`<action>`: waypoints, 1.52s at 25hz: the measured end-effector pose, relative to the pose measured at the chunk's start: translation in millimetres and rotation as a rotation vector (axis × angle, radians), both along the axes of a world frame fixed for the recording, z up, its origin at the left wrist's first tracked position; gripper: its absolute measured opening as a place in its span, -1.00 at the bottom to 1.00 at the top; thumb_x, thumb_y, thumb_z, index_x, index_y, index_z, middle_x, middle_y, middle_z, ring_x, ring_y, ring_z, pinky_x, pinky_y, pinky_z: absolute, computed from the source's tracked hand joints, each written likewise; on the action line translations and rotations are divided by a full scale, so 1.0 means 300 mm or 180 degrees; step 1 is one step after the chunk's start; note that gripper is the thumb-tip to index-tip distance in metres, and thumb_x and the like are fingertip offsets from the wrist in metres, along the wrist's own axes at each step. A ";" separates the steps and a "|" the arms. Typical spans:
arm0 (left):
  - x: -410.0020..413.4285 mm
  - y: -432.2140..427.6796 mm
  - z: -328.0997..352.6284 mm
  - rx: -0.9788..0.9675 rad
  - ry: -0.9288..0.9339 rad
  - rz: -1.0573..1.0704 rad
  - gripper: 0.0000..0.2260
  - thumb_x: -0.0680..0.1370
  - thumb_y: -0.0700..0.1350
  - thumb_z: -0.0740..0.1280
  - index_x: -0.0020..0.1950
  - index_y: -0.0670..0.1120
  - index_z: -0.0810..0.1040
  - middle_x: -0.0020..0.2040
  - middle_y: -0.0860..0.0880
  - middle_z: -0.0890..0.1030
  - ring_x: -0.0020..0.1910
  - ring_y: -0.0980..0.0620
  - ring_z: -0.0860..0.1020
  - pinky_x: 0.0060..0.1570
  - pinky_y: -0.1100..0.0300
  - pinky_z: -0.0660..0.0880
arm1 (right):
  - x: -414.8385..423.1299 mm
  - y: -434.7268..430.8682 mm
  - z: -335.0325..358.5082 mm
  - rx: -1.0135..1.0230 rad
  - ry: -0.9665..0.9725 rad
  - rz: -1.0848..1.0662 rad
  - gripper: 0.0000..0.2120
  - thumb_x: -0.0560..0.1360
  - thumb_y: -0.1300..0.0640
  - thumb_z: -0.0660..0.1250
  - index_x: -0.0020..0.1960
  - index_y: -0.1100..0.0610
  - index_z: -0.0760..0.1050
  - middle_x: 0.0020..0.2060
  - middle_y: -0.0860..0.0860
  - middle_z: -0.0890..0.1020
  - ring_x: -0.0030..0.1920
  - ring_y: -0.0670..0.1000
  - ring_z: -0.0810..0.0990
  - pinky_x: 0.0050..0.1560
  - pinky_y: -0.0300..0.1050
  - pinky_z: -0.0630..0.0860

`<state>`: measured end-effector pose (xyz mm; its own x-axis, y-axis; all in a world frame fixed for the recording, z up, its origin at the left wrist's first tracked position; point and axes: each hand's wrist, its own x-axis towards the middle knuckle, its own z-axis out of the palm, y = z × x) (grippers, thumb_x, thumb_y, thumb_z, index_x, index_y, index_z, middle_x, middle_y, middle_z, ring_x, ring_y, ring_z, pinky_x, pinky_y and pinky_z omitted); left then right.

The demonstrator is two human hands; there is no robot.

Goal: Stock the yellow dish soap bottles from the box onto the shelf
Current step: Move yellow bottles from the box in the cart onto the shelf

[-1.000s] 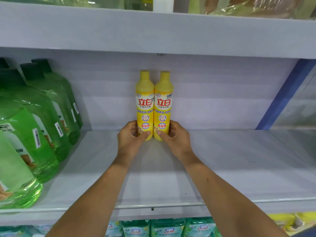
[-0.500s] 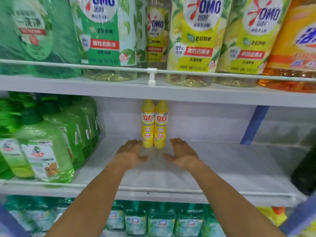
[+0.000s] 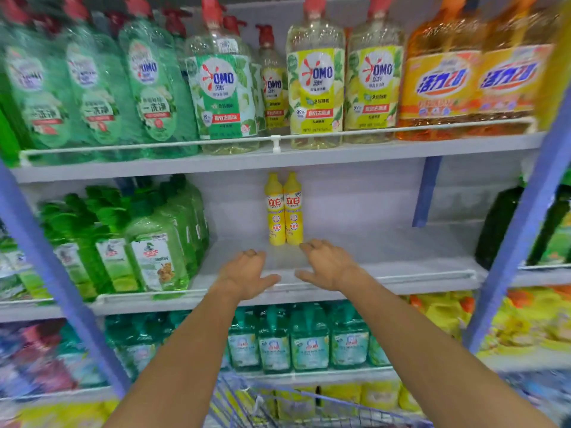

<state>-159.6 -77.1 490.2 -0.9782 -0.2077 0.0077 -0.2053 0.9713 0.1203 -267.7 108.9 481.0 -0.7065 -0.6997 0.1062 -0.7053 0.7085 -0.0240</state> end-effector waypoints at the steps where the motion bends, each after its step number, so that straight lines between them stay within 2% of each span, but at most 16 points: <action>1: 0.037 0.014 -0.001 -0.0020 0.0058 -0.0079 -0.32 0.60 0.28 0.22 0.58 -0.11 0.21 0.55 -0.15 0.30 0.52 -0.14 0.26 0.45 0.00 0.26 | 0.046 0.017 0.002 0.0043 0.0009 -0.0015 -0.33 0.55 -0.25 0.27 0.50 0.12 0.27 0.39 0.14 0.43 0.35 0.23 0.44 0.28 0.16 0.48; 6: 0.235 0.070 -0.075 -0.0313 0.0286 -0.0607 -0.39 0.56 0.30 0.24 0.45 -0.10 0.35 0.36 -0.14 0.49 0.34 -0.16 0.44 0.30 -0.05 0.41 | 0.307 0.093 -0.032 0.0131 -0.0004 0.0051 -0.32 0.57 -0.25 0.26 0.52 0.14 0.28 0.43 0.12 0.41 0.39 0.19 0.41 0.32 0.13 0.45; 10: 0.390 0.083 -0.175 -0.0214 0.0332 -0.0830 -0.34 0.56 0.29 0.26 0.50 -0.11 0.31 0.37 -0.16 0.48 0.36 -0.17 0.42 0.32 -0.06 0.40 | 0.486 0.146 -0.124 0.0272 0.0011 0.0282 -0.29 0.58 -0.26 0.24 0.57 0.13 0.21 0.49 0.09 0.36 0.43 0.16 0.38 0.34 0.12 0.45; 16: 0.602 0.118 -0.371 -0.0137 0.0233 -0.1148 -0.32 0.57 0.28 0.24 0.54 -0.13 0.28 0.37 -0.14 0.47 0.38 -0.16 0.40 0.35 -0.04 0.37 | 0.671 0.238 -0.333 0.0339 -0.0072 0.0840 -0.32 0.60 -0.22 0.25 0.56 0.14 0.25 0.50 0.07 0.36 0.46 0.13 0.37 0.38 0.11 0.44; 21: 0.697 0.195 -0.576 0.0007 -0.0085 -0.1210 -0.35 0.57 0.29 0.24 0.53 -0.08 0.30 0.43 -0.10 0.44 0.47 -0.14 0.34 0.41 -0.06 0.34 | 0.710 0.367 -0.572 0.0417 -0.0401 0.1056 -0.34 0.58 -0.23 0.25 0.55 0.12 0.26 0.50 0.05 0.34 0.47 0.12 0.37 0.38 0.12 0.44; 26: 0.656 0.284 -0.796 0.0198 -0.0519 -0.1138 -0.27 0.49 0.40 0.01 0.47 -0.06 0.36 0.34 -0.09 0.49 0.38 -0.13 0.41 0.33 -0.05 0.42 | 0.651 0.456 -0.794 0.0520 -0.0882 0.0925 -0.36 0.59 -0.24 0.22 0.53 0.09 0.26 0.50 0.03 0.33 0.46 0.13 0.36 0.37 0.13 0.44; 30: 0.588 0.320 -0.991 0.0309 -0.1003 -0.0756 -0.20 0.43 0.45 -0.08 0.42 -0.06 0.40 0.36 -0.11 0.49 0.37 -0.15 0.44 0.26 -0.10 0.45 | 0.550 0.498 -0.965 0.0700 -0.1205 0.0686 -0.34 0.59 -0.27 0.17 0.55 0.08 0.22 0.52 0.04 0.31 0.45 0.14 0.39 0.29 0.17 0.50; 31: 0.573 0.320 -1.039 0.0372 -0.1114 -0.0686 -0.22 0.45 0.44 -0.05 0.41 -0.08 0.41 0.35 -0.13 0.50 0.35 -0.17 0.45 0.25 -0.10 0.45 | 0.524 0.507 -1.013 0.0746 -0.1281 0.0610 -0.36 0.60 -0.26 0.17 0.53 0.10 0.25 0.51 0.05 0.32 0.42 0.16 0.41 0.25 0.16 0.52; 34: 0.552 0.315 -1.211 0.0712 -0.1380 -0.0465 -0.38 0.56 0.30 0.22 0.44 -0.11 0.38 0.33 -0.17 0.50 0.33 -0.22 0.44 0.23 -0.12 0.46 | 0.486 0.532 -1.184 0.0772 -0.1611 0.0426 -0.42 0.61 -0.23 0.20 0.47 0.14 0.32 0.39 0.11 0.42 0.35 0.20 0.46 0.18 0.16 0.55; 38: 0.520 0.291 -1.478 0.1216 -0.1826 -0.0115 -0.41 0.54 0.27 0.30 0.41 -0.09 0.40 0.26 -0.18 0.52 0.26 -0.24 0.49 0.17 -0.08 0.49 | 0.482 0.508 -1.425 0.0721 -0.2107 0.0052 -0.41 0.62 -0.18 0.23 0.49 0.19 0.31 0.38 0.15 0.43 0.35 0.21 0.46 0.24 0.12 0.51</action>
<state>-3.5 10.1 46.9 -0.8120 -0.0602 -0.5806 -0.3072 0.8898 0.3375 -122.9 261.3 53.5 -0.5615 -0.6648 -0.4927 -0.6039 0.7363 -0.3053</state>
